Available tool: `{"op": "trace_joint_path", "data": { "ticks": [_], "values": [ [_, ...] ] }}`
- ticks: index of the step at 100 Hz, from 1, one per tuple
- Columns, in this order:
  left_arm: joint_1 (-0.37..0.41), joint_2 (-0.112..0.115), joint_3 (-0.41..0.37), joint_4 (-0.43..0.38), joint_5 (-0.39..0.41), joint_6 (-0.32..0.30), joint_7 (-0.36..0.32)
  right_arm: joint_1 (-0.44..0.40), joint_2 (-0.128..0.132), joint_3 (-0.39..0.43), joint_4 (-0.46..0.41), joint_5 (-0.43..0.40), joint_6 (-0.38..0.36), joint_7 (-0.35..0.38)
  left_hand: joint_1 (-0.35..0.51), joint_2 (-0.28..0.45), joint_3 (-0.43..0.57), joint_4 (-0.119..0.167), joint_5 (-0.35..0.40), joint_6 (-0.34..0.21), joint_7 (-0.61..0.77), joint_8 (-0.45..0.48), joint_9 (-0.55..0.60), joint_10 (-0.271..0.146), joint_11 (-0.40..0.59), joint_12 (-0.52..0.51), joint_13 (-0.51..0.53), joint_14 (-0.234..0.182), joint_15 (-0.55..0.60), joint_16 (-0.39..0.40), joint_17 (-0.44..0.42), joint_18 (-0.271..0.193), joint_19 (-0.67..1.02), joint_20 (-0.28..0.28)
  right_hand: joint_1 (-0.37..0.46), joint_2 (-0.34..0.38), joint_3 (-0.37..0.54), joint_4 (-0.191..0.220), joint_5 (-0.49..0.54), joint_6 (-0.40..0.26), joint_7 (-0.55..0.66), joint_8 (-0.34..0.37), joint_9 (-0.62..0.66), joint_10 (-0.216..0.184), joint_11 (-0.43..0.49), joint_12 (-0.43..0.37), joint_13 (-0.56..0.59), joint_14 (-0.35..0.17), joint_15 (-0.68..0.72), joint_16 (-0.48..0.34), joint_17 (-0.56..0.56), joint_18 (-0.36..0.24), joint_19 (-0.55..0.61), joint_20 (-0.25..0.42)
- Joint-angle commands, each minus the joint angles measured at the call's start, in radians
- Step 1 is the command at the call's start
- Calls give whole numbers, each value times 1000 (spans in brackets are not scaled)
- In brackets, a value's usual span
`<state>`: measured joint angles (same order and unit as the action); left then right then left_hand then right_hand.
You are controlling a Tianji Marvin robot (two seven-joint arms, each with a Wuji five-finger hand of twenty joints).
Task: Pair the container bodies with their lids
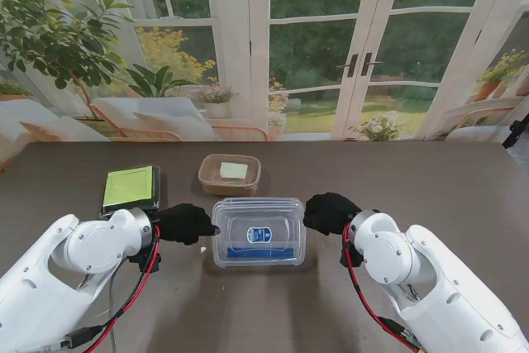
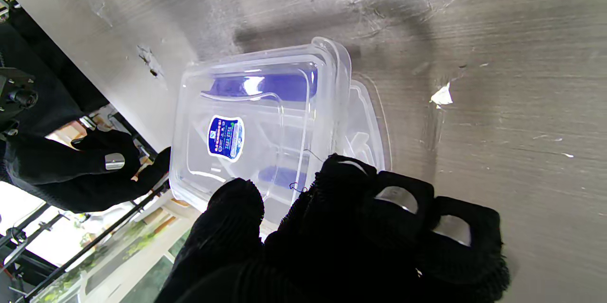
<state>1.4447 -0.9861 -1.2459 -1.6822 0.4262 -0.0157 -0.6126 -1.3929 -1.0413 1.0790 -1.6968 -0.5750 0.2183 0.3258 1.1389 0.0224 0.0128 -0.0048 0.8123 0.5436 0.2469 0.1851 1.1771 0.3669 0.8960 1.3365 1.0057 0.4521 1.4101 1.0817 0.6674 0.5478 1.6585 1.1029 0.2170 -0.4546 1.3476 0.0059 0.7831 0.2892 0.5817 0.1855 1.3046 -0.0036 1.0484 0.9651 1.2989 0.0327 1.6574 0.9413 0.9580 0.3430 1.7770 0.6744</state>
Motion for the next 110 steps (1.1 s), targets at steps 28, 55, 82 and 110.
{"op": "trace_joint_path", "data": {
  "ticks": [28,55,82,110],
  "values": [
    [-79,-6,36,75,-51,7,-40,94,-20,-74,63,38,30,19,48,23,-8,3,4,9,-36,-21,-9,14,2,-1,-6,39,12,19,-26,-38,-14,0,1,29,13,-19,-20,-243,-49,-24,33,51,-5,-10,14,-20,30,-5,178,36,27,-17],
    [-131,-8,61,140,-84,4,-51,158,-29,-126,132,67,56,13,49,23,-8,3,3,7,-34,-21,-10,16,1,0,-9,42,9,22,-30,-37,-17,3,4,30,12,-19,-18,-240,-44,-22,33,51,-5,-10,13,-18,30,-5,178,36,27,-17],
    [-189,-13,99,207,-120,-9,-52,205,-40,-164,195,88,67,-9,49,24,-9,3,3,7,-33,-20,-11,16,0,0,-10,42,9,23,-30,-36,-18,5,5,28,13,-19,-18,-242,-38,-19,32,52,-5,-10,13,-17,30,-6,178,36,27,-17],
    [-228,-16,126,250,-139,-12,-55,235,-48,-186,236,99,72,-24,49,25,-10,3,3,6,-32,-19,-11,16,0,1,-10,42,9,24,-30,-36,-19,6,5,28,13,-20,-18,-239,-34,-18,31,52,-3,-11,13,-17,30,-6,178,36,28,-17]
  ]
}}
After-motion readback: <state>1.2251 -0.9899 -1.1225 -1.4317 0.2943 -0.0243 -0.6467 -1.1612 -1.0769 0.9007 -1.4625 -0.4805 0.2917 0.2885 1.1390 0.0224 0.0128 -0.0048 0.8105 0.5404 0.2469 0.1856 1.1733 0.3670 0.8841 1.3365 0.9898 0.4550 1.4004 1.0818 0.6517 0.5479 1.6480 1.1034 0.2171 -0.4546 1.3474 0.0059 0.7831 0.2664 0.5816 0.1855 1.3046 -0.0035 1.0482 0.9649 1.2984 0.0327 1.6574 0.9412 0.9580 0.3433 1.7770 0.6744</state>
